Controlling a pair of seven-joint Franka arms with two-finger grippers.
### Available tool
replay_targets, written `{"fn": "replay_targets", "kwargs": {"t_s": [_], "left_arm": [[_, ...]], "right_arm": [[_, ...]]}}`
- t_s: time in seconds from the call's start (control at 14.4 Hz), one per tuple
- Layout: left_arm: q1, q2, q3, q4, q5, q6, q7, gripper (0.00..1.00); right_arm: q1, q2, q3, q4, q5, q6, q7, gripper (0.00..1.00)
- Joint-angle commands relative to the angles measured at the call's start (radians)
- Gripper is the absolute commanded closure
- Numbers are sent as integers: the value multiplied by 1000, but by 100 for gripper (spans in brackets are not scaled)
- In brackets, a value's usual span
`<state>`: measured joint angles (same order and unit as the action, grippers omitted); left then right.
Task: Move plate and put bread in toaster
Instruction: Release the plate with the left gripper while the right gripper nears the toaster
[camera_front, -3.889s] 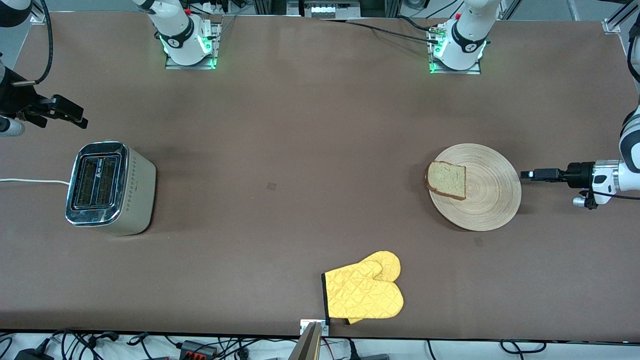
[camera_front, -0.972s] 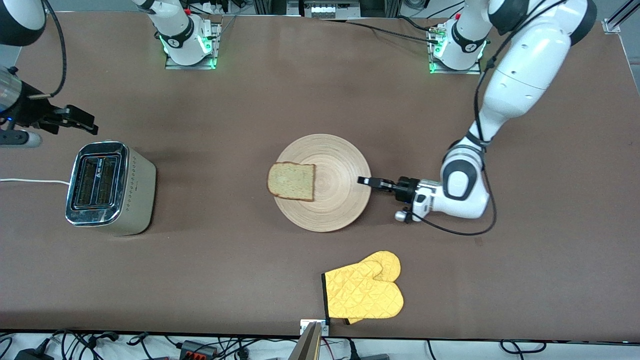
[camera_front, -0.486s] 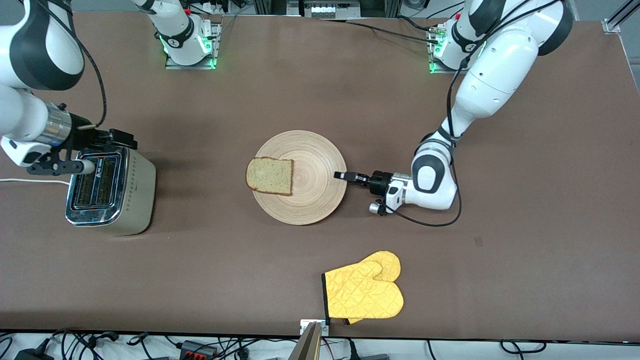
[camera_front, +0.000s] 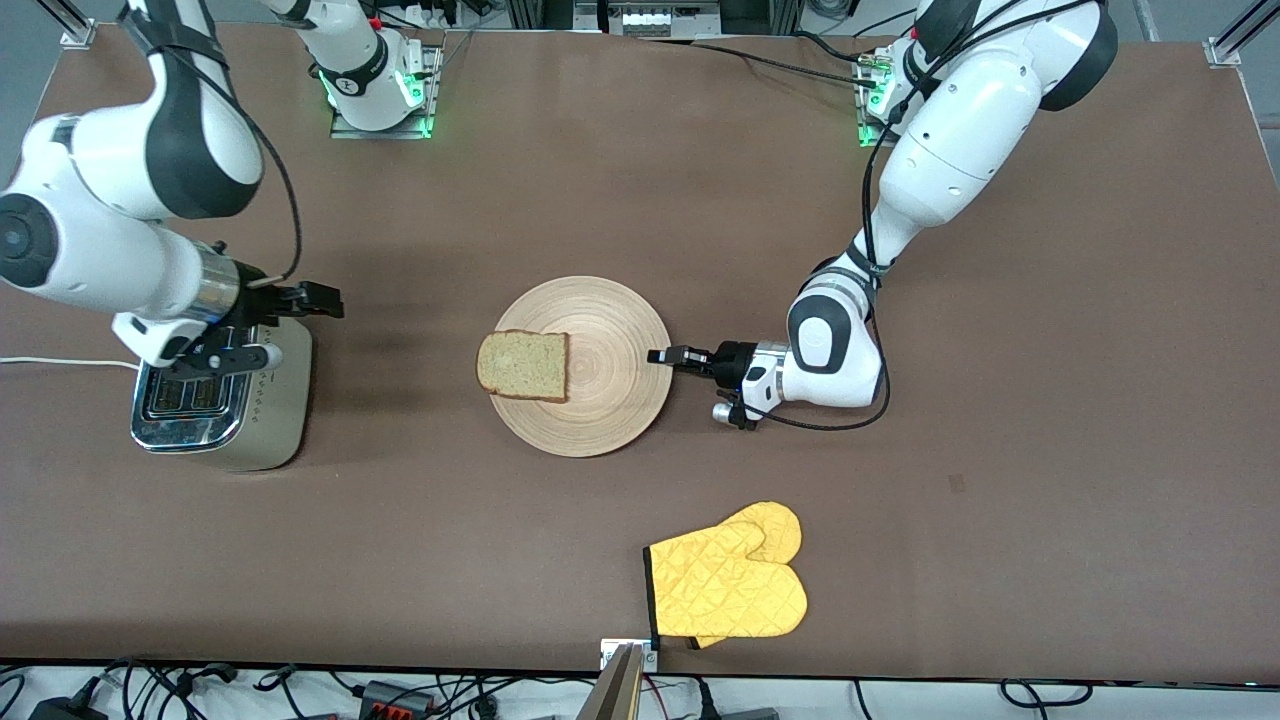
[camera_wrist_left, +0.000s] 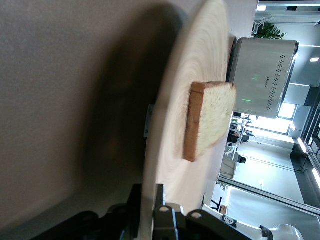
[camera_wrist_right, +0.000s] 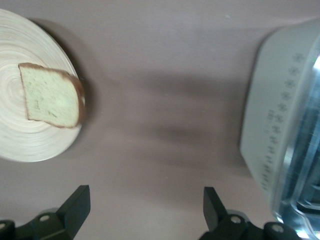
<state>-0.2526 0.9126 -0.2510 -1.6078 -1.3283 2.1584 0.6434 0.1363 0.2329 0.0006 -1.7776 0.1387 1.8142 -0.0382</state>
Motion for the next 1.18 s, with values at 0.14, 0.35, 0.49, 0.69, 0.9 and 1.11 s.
{"fn": "replay_targets", "kwargs": {"t_s": [0.14, 0.35, 0.49, 0.69, 0.9, 1.11], "left_arm": [[42, -12, 42, 2, 73, -26, 10, 68], [139, -35, 53, 14, 228, -144, -25, 68], [232, -85, 52, 32, 395, -286, -120, 68], [338, -161, 52, 77, 601, -446, -204, 68], [401, -274, 55, 131, 810, -578, -270, 58], [456, -402, 53, 132, 971, -682, -265, 30]], "right_arm": [[26, 37, -4, -6, 18, 20, 7, 0], [38, 86, -2, -5, 19, 66, 35, 0], [58, 118, -2, -5, 83, 97, 37, 0], [62, 155, -2, 0, 159, 122, 34, 0], [84, 171, -2, -2, 163, 135, 35, 0], [130, 201, -2, -3, 211, 200, 37, 0]]}}
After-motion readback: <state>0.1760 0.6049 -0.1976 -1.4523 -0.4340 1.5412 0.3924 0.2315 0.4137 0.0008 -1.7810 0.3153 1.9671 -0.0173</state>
